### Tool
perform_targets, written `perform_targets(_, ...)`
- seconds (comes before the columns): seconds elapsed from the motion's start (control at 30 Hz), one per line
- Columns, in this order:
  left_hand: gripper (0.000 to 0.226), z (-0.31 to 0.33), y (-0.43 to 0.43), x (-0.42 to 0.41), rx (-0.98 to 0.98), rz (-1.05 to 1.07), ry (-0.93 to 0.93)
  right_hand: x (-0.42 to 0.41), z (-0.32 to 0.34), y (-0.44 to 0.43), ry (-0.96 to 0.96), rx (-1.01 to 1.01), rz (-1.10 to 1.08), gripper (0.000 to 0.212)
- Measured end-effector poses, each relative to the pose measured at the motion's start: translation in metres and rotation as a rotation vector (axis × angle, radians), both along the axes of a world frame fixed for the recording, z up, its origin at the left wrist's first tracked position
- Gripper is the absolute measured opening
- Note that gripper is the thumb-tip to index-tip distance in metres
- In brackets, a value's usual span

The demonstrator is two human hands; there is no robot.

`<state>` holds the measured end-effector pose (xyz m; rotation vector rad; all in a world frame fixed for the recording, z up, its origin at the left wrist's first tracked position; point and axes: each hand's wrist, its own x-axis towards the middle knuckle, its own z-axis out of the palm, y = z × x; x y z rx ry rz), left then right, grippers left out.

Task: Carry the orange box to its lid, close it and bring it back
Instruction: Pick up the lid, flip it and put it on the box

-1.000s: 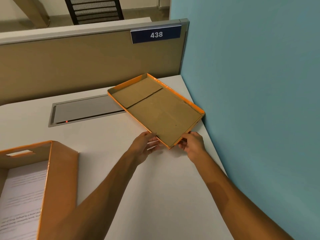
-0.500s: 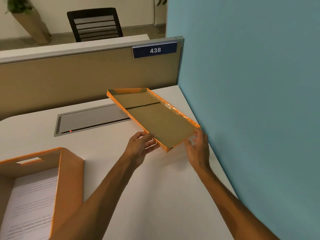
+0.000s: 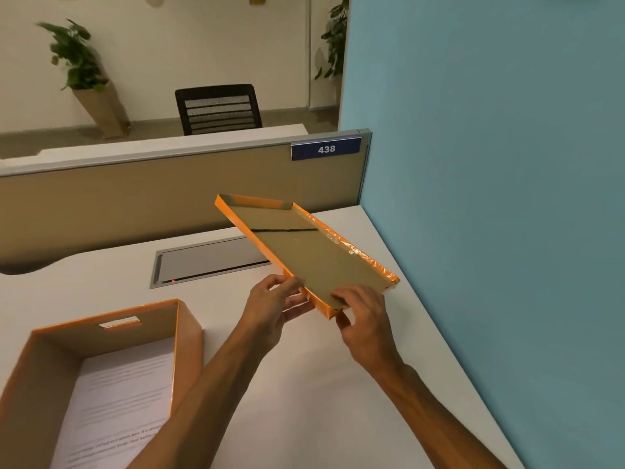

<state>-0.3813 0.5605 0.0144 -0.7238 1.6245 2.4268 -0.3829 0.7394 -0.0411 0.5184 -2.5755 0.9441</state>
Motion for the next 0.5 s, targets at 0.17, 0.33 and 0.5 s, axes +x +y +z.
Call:
perform_targets(0.17, 0.033, 0.028, -0.018, 0.029, -0.053, 0.003, 0.072, 0.023, 0.021, -0.022, 0.12, -0.054, 0.023, 0.045)
perform_targets(0.33, 0.03, 0.058, -0.037, 0.065, -0.083, 0.007, 0.17, 0.057, 0.05, -0.044, 0.153, -0.159, 0.05, 0.042)
perform_targets(0.5, 0.048, 0.082, -0.055, 0.111, -0.129, -0.074, 0.307, 0.102, 0.083, -0.066, 0.069, -0.395, -0.078, 0.033)
